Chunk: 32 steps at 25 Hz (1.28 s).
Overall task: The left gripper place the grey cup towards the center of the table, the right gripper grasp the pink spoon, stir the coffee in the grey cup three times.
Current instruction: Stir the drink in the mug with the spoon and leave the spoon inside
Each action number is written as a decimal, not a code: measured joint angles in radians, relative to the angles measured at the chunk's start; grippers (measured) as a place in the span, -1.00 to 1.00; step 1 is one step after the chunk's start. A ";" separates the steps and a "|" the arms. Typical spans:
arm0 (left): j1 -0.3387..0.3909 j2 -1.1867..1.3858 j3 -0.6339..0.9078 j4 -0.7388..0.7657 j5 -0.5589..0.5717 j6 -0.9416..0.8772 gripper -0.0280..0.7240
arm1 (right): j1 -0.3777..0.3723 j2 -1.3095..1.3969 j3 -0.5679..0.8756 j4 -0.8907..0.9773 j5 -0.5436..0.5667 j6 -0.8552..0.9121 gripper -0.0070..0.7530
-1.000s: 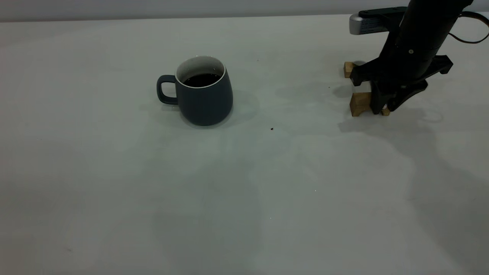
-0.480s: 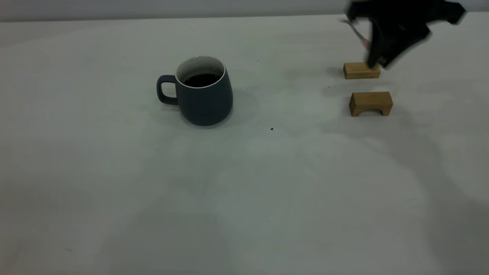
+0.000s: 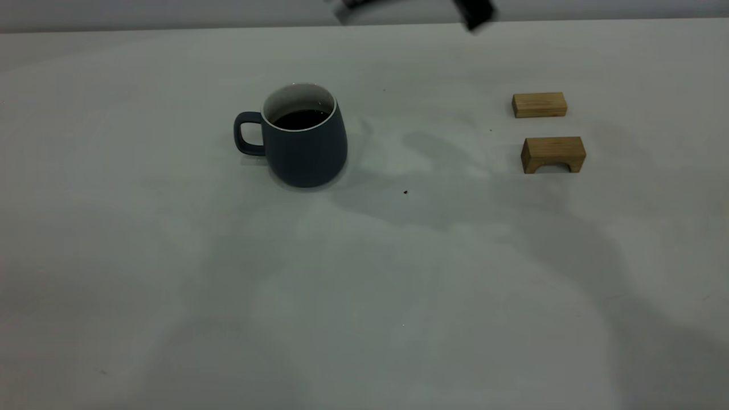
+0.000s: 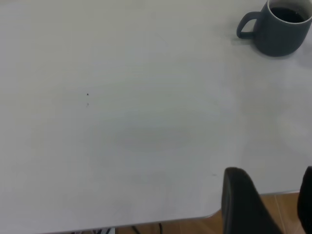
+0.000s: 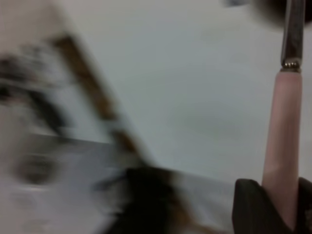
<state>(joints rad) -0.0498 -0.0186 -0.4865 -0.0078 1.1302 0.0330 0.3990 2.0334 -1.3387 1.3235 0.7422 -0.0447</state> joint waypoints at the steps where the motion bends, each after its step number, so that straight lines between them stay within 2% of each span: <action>1: 0.000 0.000 0.000 0.000 0.000 0.000 0.02 | 0.000 0.000 0.000 0.066 0.000 0.002 -0.59; 6: 0.000 0.000 0.000 0.000 0.000 0.000 0.02 | 0.019 0.006 0.000 0.248 -0.017 0.070 -0.59; 12: 0.000 0.000 0.000 0.000 0.000 0.000 0.02 | 0.054 0.052 0.000 0.353 0.011 0.327 -0.59; 15: 0.000 0.000 0.000 0.000 0.000 0.000 0.02 | 0.066 0.093 0.000 0.388 0.016 0.397 -0.59; 19: 0.000 0.000 0.000 0.000 0.000 0.000 0.02 | 0.079 0.151 -0.012 0.421 0.023 0.417 -0.59; 24: 0.000 0.000 0.000 0.000 0.000 0.000 0.02 | 0.080 0.241 -0.106 0.434 0.060 0.421 -0.59; 32: 0.000 0.000 0.000 0.000 0.000 0.000 0.02 | 0.079 0.399 -0.224 0.435 0.050 0.461 -0.59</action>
<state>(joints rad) -0.0498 -0.0186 -0.4865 -0.0078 1.1302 0.0330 0.4779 2.4323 -1.5631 1.7582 0.7917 0.4163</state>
